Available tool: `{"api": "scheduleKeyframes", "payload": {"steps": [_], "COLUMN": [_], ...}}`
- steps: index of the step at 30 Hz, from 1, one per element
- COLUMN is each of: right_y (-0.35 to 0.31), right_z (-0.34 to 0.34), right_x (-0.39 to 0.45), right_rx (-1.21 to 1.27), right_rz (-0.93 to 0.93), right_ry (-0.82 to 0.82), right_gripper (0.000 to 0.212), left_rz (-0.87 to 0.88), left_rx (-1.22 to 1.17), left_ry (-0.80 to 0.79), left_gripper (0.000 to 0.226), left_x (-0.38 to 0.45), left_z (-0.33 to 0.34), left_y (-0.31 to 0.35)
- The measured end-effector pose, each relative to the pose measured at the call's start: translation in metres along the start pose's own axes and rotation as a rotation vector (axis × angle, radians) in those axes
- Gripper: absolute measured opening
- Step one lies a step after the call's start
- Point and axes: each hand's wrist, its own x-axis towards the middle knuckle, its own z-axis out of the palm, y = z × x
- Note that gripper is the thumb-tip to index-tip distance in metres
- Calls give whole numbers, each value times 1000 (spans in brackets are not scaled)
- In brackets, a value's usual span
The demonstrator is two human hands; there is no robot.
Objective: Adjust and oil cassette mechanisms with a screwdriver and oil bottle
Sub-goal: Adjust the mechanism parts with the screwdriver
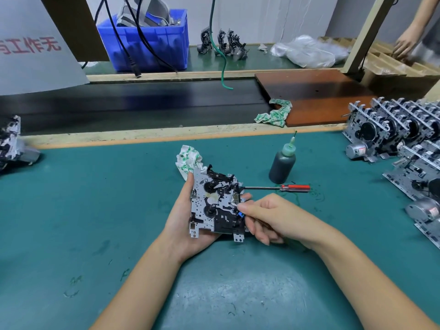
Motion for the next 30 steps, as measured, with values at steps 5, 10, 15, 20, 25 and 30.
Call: {"api": "scheduleKeyframes", "payload": {"steps": [5,10,15,20,25,30], "right_y": [0,-1,-3,-7,-5,-5], "right_z": [-3,-3,-4,-7,-8,-10], "right_x": [0,-2,-1,2,4,3], "right_rx": [-33,-147,-205,-225,-278,-320], "right_rz": [34,42,56,87,98,114], "right_ry": [-25,-4,-29,-104,-105,-111], "right_gripper": [50,60,71,73,70,69], "left_rz": [21,-3,-16,-26,-14,-5], "left_rx": [48,79,78,85,97,116], "left_ry": [-15,-27,-24,0,22,31], "left_gripper": [77,84,82,81,80,79], "left_x": [-1,1,2,2,2,2], "left_z": [-1,-2,-3,-3,0,-1], "left_y": [-2,-3,-3,-3,-2,-2]}}
